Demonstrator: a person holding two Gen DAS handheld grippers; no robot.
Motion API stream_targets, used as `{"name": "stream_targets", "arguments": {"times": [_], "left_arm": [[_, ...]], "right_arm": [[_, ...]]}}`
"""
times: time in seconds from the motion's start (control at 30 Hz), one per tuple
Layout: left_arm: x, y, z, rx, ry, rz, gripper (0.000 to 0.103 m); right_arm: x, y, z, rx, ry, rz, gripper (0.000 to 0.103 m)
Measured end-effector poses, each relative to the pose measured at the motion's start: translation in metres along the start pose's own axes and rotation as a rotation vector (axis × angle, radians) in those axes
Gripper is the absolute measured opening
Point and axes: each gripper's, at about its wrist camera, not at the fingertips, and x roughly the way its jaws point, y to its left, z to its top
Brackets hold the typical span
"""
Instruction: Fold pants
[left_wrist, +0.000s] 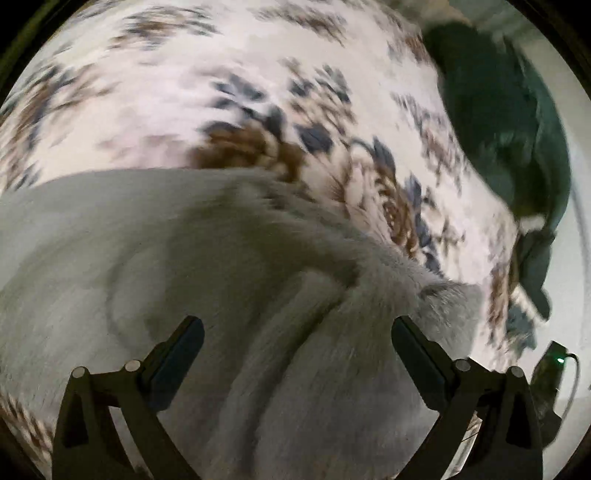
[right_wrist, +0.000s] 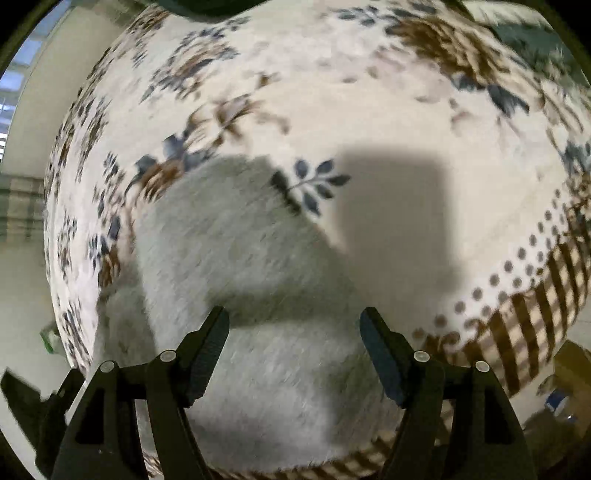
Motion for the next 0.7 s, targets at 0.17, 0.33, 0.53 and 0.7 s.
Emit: {"name": "stream_targets", "arguments": {"times": [0.17, 0.33, 0.53, 0.7], "left_arm": [[0.031, -0.018, 0.01, 0.11, 0.047, 0.03, 0.015], [-0.012, 0.023, 0.011, 0.052, -0.045, 0.034, 0.015], [-0.039, 0.057, 0.012, -0.091, -0.048, 0.03, 0.019], [-0.087, 0.084, -0.012, -0.161, -0.174, 0.105, 0.062]], "right_arm": [[0.031, -0.009, 0.012, 0.001, 0.05, 0.054, 0.076], [0.033, -0.013, 0.012, -0.02, 0.05, 0.088, 0.076], [0.021, -0.009, 0.003, -0.065, 0.058, 0.055, 0.076], [-0.015, 0.039, -0.03, -0.183, 0.034, 0.06, 0.076]]}}
